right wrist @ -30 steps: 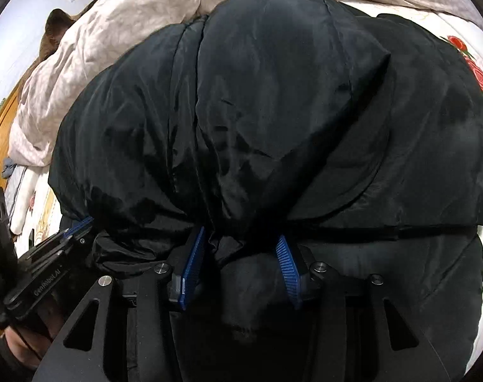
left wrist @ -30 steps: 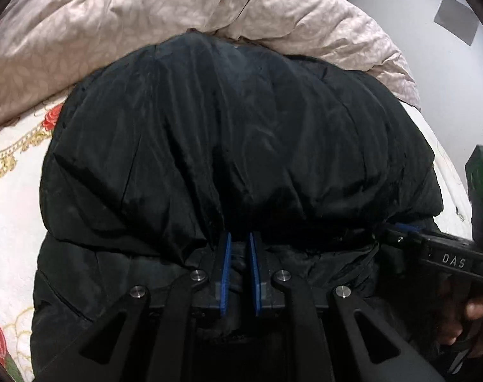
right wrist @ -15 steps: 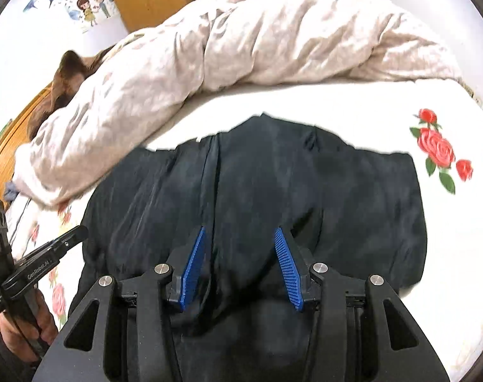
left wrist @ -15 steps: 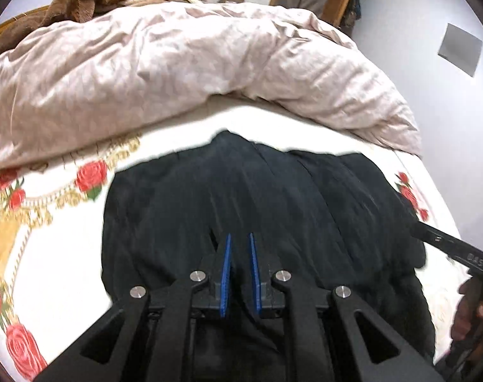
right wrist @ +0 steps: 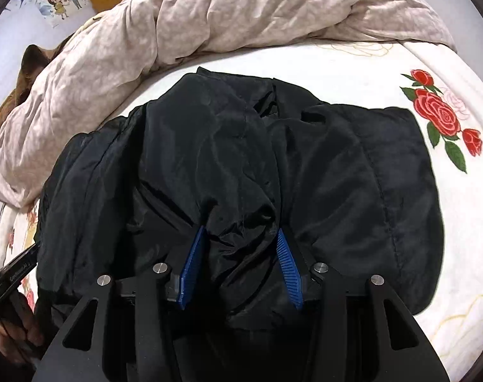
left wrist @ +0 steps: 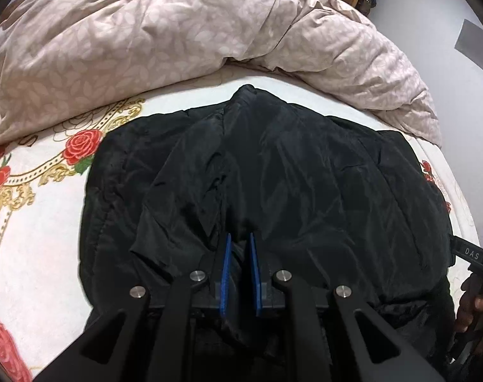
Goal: Fold large clothes
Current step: 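Lower the folded hem onto the hood and open both tools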
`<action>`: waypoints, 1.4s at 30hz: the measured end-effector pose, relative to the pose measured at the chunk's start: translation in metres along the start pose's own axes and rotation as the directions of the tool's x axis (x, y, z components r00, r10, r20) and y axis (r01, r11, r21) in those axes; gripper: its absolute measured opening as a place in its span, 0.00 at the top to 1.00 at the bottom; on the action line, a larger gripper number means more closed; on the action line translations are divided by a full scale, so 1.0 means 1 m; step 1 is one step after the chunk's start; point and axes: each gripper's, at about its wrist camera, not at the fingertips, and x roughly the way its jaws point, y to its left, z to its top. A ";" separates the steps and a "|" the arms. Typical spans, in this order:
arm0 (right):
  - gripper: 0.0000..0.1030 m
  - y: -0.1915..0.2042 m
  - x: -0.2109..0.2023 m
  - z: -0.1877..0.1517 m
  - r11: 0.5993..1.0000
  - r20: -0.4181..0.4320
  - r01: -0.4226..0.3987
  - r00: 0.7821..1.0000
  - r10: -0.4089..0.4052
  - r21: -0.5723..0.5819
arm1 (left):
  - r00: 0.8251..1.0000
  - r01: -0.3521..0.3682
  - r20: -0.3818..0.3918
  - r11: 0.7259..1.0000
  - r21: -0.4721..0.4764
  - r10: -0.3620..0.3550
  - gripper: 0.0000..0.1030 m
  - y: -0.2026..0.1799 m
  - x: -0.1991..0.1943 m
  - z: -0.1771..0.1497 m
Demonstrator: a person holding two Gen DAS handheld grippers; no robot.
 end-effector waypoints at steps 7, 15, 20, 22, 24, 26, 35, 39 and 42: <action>0.55 0.033 -0.063 0.005 0.996 0.146 -0.074 0.986 0.081 -0.051 | 0.993 0.063 0.091 0.996 0.069 -0.069 0.84 -0.024 -0.046 0.003; 0.55 0.063 -0.057 -0.001 0.989 0.149 -0.063 0.985 0.083 -0.133 | 0.997 0.078 0.009 0.995 0.063 -0.079 0.82 -0.037 -0.015 -0.017; 0.55 0.070 -0.036 -0.003 0.981 0.081 -0.107 0.989 0.122 -0.162 | 0.997 0.082 0.004 0.995 0.065 -0.083 0.82 -0.041 -0.007 -0.023; 0.55 0.071 -0.012 -0.008 0.979 0.048 -0.053 0.997 0.064 -0.197 | 0.996 0.086 0.005 0.994 0.074 -0.087 0.82 -0.043 -0.004 -0.025; 0.56 0.063 0.002 -0.013 0.980 0.037 -0.038 0.998 0.046 -0.196 | 0.996 0.094 0.002 0.992 0.087 -0.094 0.82 -0.043 -0.002 -0.027; 0.56 0.061 0.007 -0.016 0.977 0.045 -0.021 0.998 0.031 -0.210 | 0.996 0.091 0.003 0.990 0.106 -0.091 0.82 -0.044 0.000 -0.030; 0.56 0.058 -0.009 -0.009 0.977 0.036 -0.034 0.998 0.042 -0.210 | 0.994 0.104 0.017 0.990 0.092 -0.106 0.82 -0.035 -0.025 -0.008; 0.56 0.061 -0.040 0.009 0.977 0.119 -0.063 0.989 0.088 -0.202 | 0.993 0.070 0.086 0.990 0.119 -0.081 0.82 -0.030 -0.029 0.029; 0.56 0.058 -0.039 0.032 0.980 0.145 -0.040 0.987 0.069 -0.197 | 0.995 0.016 0.096 0.994 0.107 -0.027 0.82 -0.018 -0.008 0.056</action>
